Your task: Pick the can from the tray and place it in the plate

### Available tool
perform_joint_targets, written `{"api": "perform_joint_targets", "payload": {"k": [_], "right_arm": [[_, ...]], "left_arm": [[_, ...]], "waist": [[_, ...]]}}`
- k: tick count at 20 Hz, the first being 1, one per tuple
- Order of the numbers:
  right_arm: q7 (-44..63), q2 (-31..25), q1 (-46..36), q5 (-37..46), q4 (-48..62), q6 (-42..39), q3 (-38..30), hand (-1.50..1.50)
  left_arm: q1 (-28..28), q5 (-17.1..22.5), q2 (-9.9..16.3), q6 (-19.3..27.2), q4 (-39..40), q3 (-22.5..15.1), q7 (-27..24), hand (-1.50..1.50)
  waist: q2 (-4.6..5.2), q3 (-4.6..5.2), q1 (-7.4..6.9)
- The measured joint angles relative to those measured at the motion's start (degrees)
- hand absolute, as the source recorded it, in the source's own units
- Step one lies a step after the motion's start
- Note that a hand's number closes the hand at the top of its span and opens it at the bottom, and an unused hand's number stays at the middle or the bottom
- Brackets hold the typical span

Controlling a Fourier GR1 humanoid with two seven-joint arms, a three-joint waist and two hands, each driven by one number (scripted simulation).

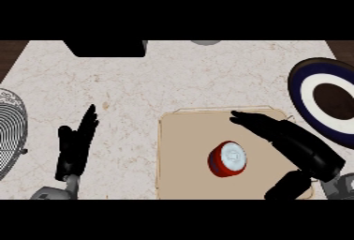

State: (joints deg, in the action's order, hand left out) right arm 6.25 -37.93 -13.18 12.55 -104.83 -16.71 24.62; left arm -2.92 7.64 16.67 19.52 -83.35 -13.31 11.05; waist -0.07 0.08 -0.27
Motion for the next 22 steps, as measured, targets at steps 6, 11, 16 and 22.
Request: {"api": "perform_joint_targets", "payload": {"k": [6,11,16,22], "right_arm": [[8.91,4.16,-4.14,1.4,0.85,-7.45,2.33,-1.5],[9.25,8.33,-3.86,5.25,3.51,-10.66,2.07,-1.5],[8.04,11.13,-1.95,8.96,3.65,-14.13,0.2,-1.5],[5.88,15.1,-2.26,13.45,6.67,-17.35,-1.89,-1.5]], "left_arm": [[0.22,-0.77,0.15,-1.17,-0.64,1.42,0.71,0.0],[0.51,-1.34,-0.79,-2.94,0.21,3.25,0.05,0.0],[1.54,-3.13,-2.27,-4.11,-0.29,4.22,-0.03,0.0],[1.04,-4.47,-3.44,-5.87,-0.14,6.37,0.54,0.0]], "waist": [[0.03,-0.04,-0.07],[0.06,-0.06,0.06],[0.05,-0.08,0.15],[0.05,-0.08,0.14]]}}
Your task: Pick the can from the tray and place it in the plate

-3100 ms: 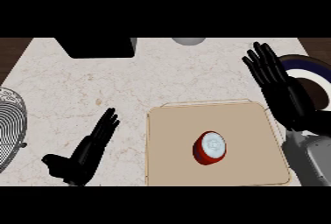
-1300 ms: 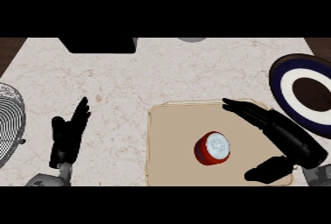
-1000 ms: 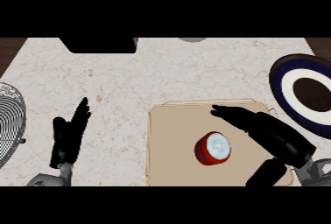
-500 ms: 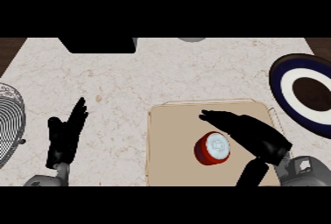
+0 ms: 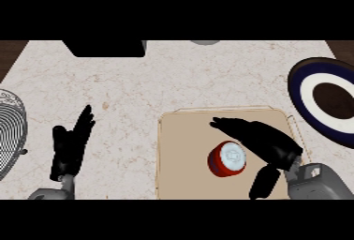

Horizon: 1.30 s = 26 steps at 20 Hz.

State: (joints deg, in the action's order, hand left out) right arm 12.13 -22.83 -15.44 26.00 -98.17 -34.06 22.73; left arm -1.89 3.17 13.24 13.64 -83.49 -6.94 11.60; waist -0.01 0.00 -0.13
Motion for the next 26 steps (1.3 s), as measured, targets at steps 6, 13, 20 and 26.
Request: {"api": "perform_joint_targets", "payload": {"k": [6,13,20,26], "right_arm": [[-1.07,5.34,-0.2,5.64,3.68,-0.12,0.13,-1.5],[-5.47,6.78,1.45,11.19,4.78,-0.29,0.23,1.5],[-13.15,7.55,1.39,17.19,7.29,4.38,-0.62,1.5],[-17.35,4.84,0.98,21.63,10.35,12.56,-5.52,1.5]], "left_arm": [[-0.38,-2.06,-1.6,-0.78,-0.98,0.88,1.47,0.0],[0.46,-3.33,-2.79,-2.11,-1.05,2.45,1.24,0.0],[-0.38,-4.74,-3.81,-2.82,-0.61,3.59,1.38,0.0],[-0.44,-5.26,-4.71,-2.87,0.38,3.83,0.71,0.0]], "waist": [[0.0,-0.01,-0.03],[-0.05,0.02,0.04],[-0.18,0.1,0.03],[-0.19,0.08,-0.07]]}}
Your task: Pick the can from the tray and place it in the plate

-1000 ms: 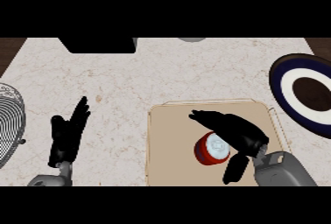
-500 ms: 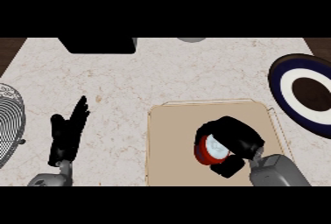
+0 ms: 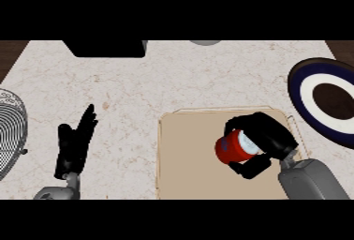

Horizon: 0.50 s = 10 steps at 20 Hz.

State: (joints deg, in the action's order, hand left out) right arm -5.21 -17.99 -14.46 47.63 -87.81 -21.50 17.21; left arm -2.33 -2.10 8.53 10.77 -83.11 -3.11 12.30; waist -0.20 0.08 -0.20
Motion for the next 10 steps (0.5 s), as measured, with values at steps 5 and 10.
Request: {"api": "perform_joint_targets", "payload": {"k": [5,10], "right_arm": [[-2.85,-3.92,1.07,4.68,5.07,11.42,-5.75,1.5],[-5.19,-5.89,4.68,5.89,1.81,20.62,-10.7,1.5]], "left_arm": [[0.79,0.35,0.3,-0.78,-1.44,-0.03,0.69,0.0],[0.76,0.26,0.28,-0.86,-1.35,0.37,0.83,0.0]], "waist": [[0.05,-0.05,-0.05],[0.08,-0.09,0.5]]}}
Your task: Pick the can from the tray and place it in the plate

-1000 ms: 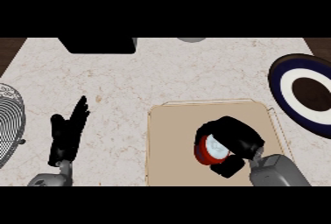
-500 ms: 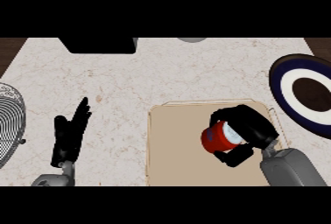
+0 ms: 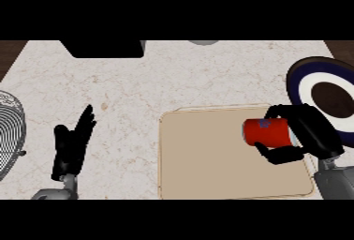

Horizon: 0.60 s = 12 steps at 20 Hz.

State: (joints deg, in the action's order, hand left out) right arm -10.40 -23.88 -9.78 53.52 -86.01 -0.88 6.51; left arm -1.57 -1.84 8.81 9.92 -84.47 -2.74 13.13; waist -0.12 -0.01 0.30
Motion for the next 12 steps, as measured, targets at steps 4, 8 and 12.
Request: {"api": "perform_joint_targets", "payload": {"k": [4,8,12], "right_arm": [[1.01,0.41,0.79,-2.27,-7.01,2.65,-4.2,1.5],[1.47,-0.28,2.13,-5.11,-12.34,5.94,-10.55,1.5],[3.36,-0.34,2.51,-6.95,-13.91,6.47,-15.54,1.5]], "left_arm": [[0.75,-0.29,-0.03,0.18,-0.67,0.12,0.11,0.0],[0.98,-0.78,-0.61,0.56,-1.21,-0.31,0.36,0.0],[1.74,-0.62,-0.75,-0.13,-1.62,-0.11,-0.12,0.0]], "waist": [[-0.12,0.01,0.31],[-0.12,0.01,0.45],[-0.02,0.02,0.08]]}}
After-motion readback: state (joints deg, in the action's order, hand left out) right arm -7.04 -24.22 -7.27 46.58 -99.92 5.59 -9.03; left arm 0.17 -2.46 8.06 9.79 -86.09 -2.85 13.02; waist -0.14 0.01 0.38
